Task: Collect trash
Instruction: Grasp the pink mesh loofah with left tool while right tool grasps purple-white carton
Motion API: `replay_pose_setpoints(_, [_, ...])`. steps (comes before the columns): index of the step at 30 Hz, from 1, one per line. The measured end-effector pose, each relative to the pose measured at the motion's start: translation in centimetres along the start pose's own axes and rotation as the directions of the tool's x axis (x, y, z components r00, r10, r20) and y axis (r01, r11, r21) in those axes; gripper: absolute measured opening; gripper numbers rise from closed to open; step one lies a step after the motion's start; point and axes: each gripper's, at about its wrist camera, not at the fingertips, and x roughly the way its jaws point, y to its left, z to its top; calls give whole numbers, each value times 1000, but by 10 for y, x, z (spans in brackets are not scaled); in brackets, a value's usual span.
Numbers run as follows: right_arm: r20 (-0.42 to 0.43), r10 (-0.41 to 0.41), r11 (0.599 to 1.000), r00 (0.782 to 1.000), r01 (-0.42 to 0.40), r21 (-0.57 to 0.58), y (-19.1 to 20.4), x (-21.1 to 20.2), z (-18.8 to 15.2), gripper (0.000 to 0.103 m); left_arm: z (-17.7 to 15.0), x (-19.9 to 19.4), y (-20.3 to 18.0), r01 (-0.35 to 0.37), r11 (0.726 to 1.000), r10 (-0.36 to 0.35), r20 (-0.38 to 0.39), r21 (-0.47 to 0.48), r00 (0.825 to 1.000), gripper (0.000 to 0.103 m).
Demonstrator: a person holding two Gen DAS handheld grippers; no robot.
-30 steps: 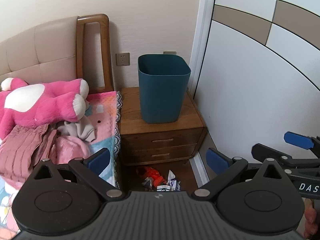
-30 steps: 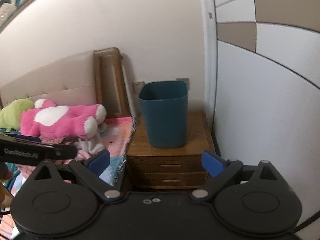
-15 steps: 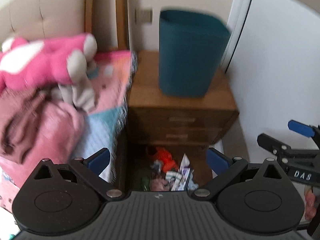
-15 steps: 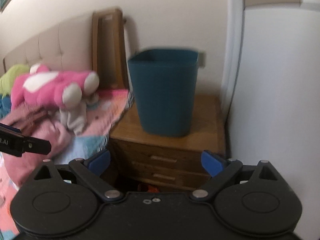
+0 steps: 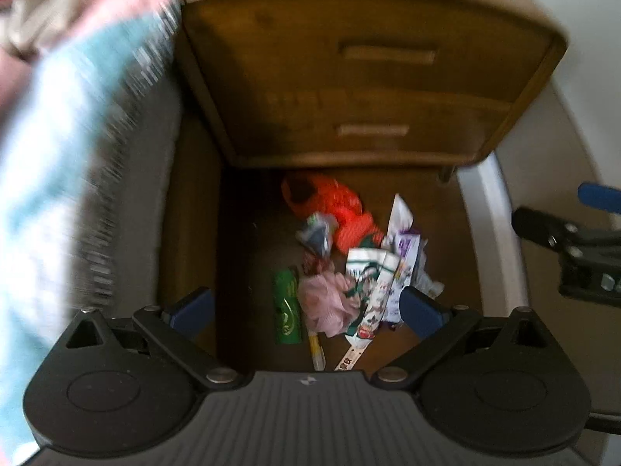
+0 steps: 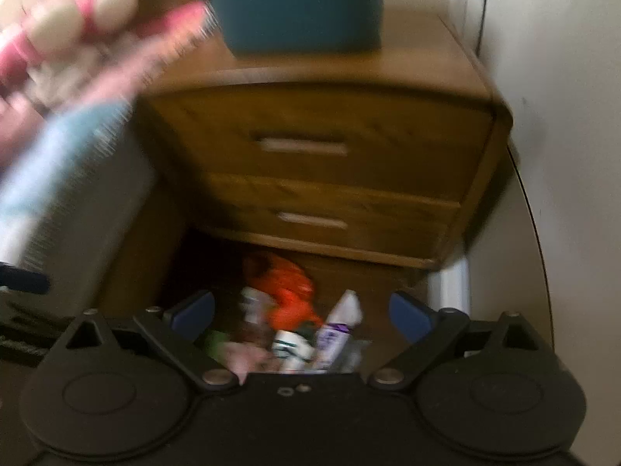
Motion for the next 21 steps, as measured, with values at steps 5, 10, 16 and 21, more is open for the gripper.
replay_pose_setpoints(5, [-73, -23, 999, 997, 26, 41, -21, 90, -37, 96, -14, 85, -6, 4, 1000, -4, -31, 5, 1000, 102])
replay_pose_setpoints(10, [-136, -14, 996, 991, 26, 86, -43, 170, -64, 95, -17, 172, 1, 47, 998, -51, -110, -44, 993, 102])
replay_pose_setpoints(16, [-185, -24, 986, 982, 55, 159, -60, 244, -85, 95, -26, 248, 2, 100, 994, -108, -178, -51, 978, 102])
replay_pose_setpoints(21, [-259, -22, 981, 966, 71, 181, -62, 292, -87, 94, -26, 309, 14, 101, 983, -145, -313, -155, 939, 102])
